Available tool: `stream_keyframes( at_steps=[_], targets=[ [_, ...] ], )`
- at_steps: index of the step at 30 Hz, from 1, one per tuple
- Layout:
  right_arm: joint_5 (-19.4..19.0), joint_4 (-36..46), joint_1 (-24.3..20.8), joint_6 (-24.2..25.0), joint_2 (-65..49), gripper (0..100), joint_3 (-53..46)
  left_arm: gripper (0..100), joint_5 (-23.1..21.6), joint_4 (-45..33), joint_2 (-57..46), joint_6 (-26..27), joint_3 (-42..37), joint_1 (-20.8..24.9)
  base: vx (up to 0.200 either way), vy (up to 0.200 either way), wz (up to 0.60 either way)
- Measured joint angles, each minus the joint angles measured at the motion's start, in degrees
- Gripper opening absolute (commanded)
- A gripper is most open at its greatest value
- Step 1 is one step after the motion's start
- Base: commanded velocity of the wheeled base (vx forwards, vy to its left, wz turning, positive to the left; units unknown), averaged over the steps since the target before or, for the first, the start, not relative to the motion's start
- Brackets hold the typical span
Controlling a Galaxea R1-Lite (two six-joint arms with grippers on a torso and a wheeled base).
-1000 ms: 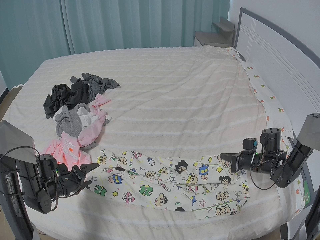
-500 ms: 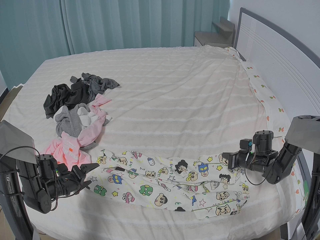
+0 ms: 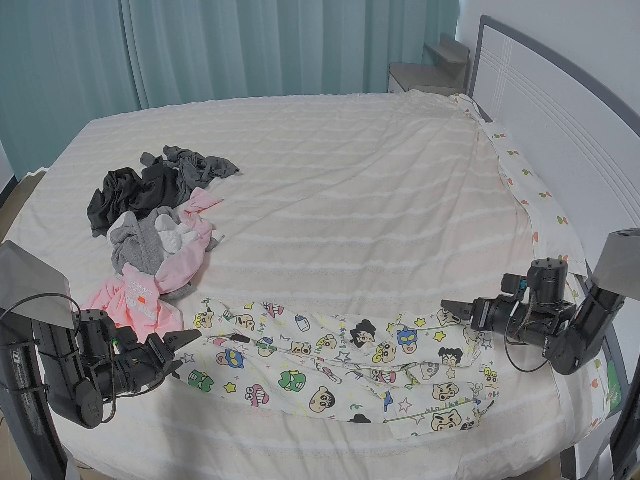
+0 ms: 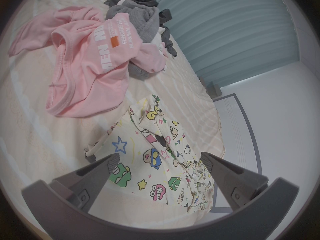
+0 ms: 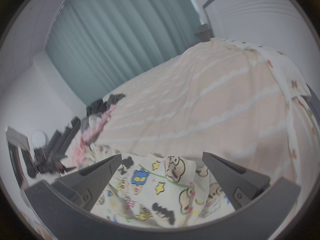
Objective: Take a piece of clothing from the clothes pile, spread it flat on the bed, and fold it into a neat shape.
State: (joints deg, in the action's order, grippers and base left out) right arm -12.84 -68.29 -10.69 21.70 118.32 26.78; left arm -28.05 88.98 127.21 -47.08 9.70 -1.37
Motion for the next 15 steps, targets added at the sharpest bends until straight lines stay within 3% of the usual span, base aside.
stream_keyframes(
  at_steps=[7,12,15],
  targets=[
    [3.4,-5.3,-1.9,10.2,-10.3,100,-13.9,100,0.7,0.0,-1.6,2.3,-0.1,0.3,0.0,0.0,0.0],
    [3.5,-14.4,-3.0,21.6,-13.4,100,-20.5,100,1.1,0.0,-2.6,4.4,1.3,0.5,0.0,0.0,0.0],
    [3.1,-19.1,-3.4,25.1,-13.0,100,-22.6,100,1.3,-0.1,-3.0,7.2,3.0,0.5,0.0,0.0,0.0]
  ],
)
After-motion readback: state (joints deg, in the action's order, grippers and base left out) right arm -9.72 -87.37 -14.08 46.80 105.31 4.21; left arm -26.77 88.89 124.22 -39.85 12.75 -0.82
